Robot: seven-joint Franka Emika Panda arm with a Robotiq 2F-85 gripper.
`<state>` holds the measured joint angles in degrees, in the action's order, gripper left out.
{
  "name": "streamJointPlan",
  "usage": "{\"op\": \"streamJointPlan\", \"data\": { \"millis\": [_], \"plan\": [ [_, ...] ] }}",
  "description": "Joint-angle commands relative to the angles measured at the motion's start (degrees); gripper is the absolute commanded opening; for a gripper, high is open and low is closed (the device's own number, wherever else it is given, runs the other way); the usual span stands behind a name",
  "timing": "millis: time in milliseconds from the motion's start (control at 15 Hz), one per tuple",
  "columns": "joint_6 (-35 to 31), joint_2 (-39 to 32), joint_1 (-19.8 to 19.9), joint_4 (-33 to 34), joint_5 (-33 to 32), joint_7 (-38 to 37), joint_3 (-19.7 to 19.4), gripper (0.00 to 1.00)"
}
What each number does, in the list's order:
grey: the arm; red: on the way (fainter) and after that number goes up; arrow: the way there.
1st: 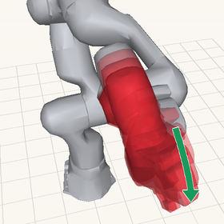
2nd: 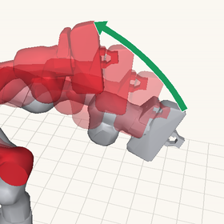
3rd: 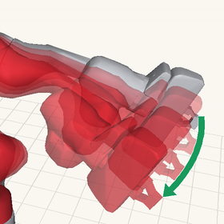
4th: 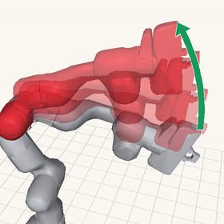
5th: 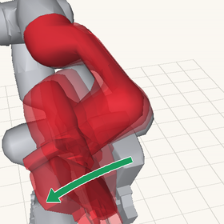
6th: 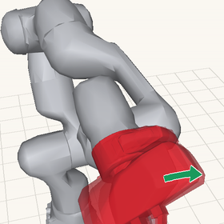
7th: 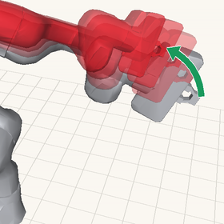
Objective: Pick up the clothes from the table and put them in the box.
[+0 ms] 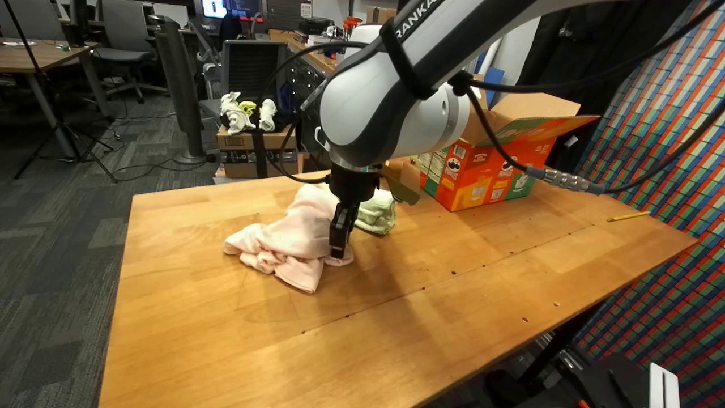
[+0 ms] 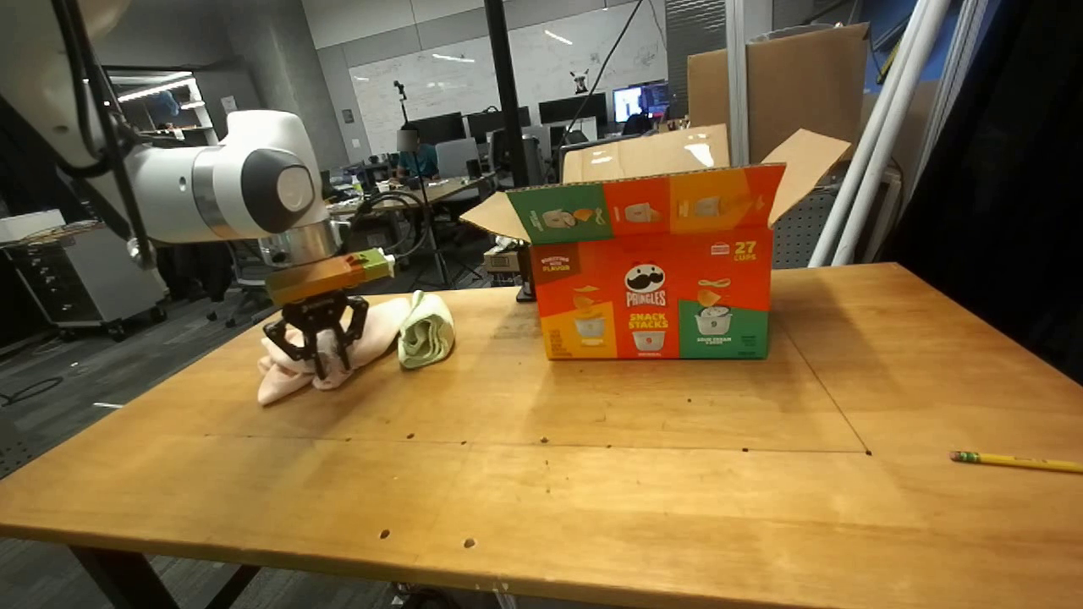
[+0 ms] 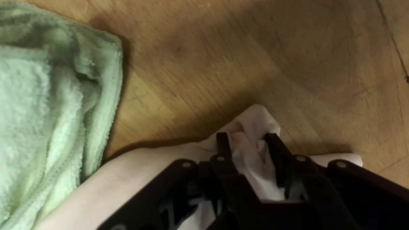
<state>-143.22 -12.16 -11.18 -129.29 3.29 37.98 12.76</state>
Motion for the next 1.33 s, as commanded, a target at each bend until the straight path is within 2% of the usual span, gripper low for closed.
{"op": "streamJointPlan", "data": {
  "millis": [0,133,533,1267],
  "plan": [
    [0.64,1.5,0.83,0.41,-0.51,-2.37,0.9,0.05],
    [1.7,2.58,1.13,0.65,0.08,-2.83,0.87,0.0],
    [4.12,7.63,2.26,2.74,1.24,-4.75,0.07,0.02],
    [8.95,15.96,3.82,9.37,0.12,-11.47,-5.27,0.02]
  ]
}}
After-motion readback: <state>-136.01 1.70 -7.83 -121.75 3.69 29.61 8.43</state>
